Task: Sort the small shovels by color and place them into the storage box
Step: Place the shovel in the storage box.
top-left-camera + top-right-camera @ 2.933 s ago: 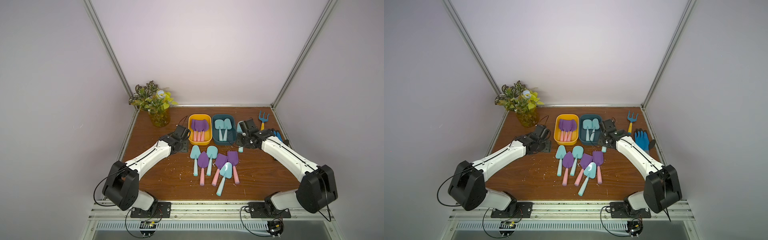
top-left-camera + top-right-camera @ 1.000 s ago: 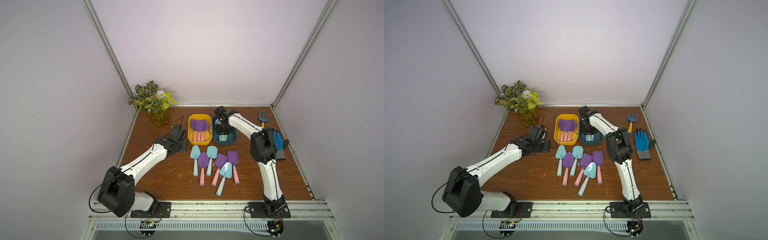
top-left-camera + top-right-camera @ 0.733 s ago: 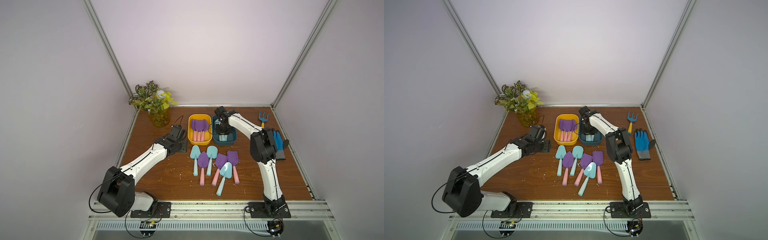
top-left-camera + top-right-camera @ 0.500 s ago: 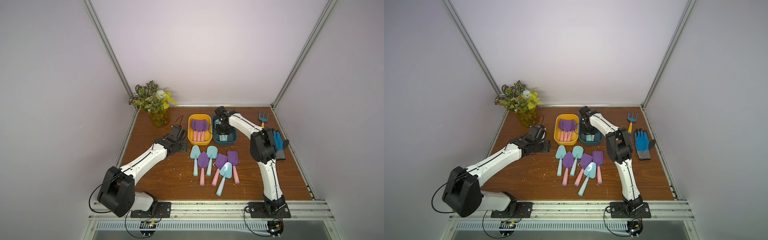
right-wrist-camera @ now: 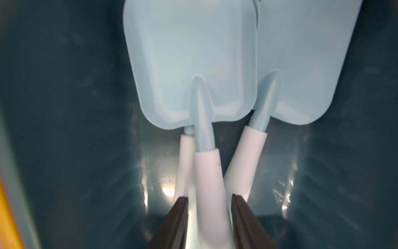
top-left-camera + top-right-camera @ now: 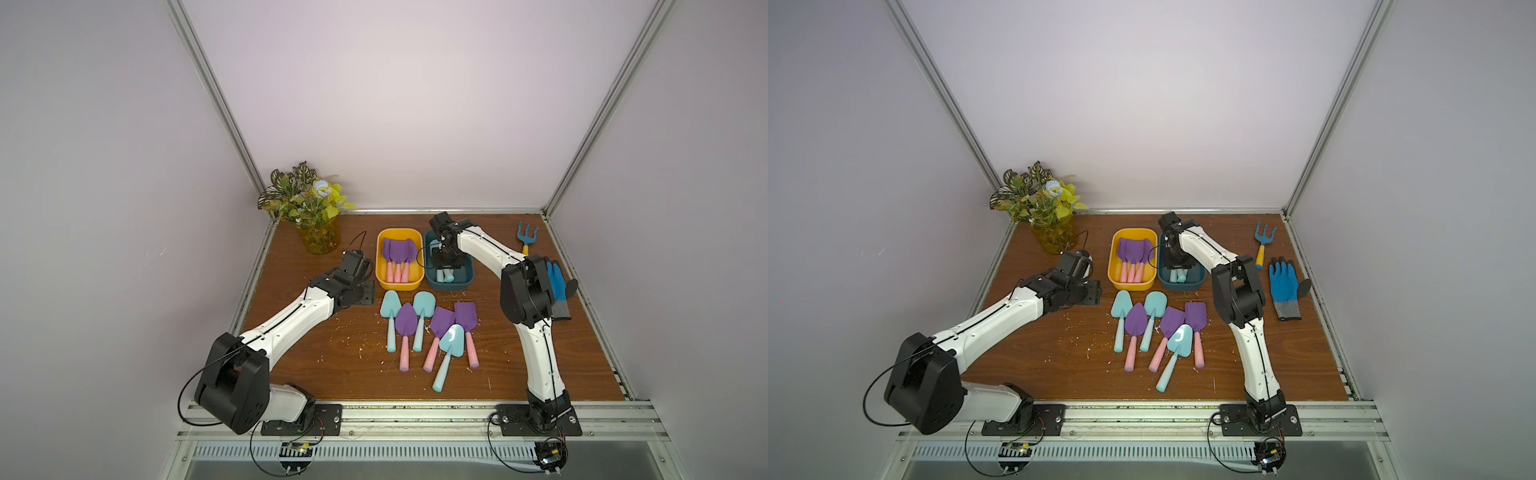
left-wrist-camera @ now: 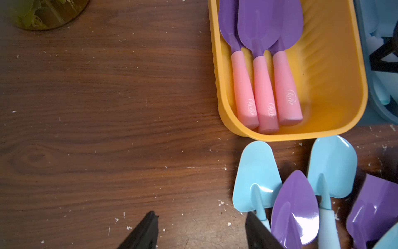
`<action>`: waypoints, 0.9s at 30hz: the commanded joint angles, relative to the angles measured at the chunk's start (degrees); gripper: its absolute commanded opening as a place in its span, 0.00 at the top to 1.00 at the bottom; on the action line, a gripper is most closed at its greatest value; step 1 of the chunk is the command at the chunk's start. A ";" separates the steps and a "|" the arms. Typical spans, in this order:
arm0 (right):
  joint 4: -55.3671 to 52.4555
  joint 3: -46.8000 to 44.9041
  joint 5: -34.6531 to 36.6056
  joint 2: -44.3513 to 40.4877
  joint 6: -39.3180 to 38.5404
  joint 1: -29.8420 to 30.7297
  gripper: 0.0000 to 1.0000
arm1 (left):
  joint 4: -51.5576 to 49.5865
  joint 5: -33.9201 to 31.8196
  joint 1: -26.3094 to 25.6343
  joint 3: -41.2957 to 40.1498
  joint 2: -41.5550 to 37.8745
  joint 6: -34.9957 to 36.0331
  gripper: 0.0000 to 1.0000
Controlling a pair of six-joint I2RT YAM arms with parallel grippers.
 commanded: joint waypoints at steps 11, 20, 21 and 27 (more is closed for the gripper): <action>-1.46 2.63 2.83 -3.46 0.29 -0.29 0.48 | -0.12 0.31 0.86 -0.62 -1.24 0.67 0.33; 2.67 -4.11 4.13 -14.42 1.06 -0.20 0.46 | -2.25 -0.54 0.79 -0.08 -2.48 1.14 0.32; 3.40 -5.35 4.04 -15.90 1.07 -0.15 0.46 | -2.55 -0.73 0.84 0.00 -2.73 1.19 0.32; 11.16 -17.56 1.77 -28.19 0.45 0.00 0.47 | -4.70 -0.07 0.84 0.17 -4.75 1.73 0.33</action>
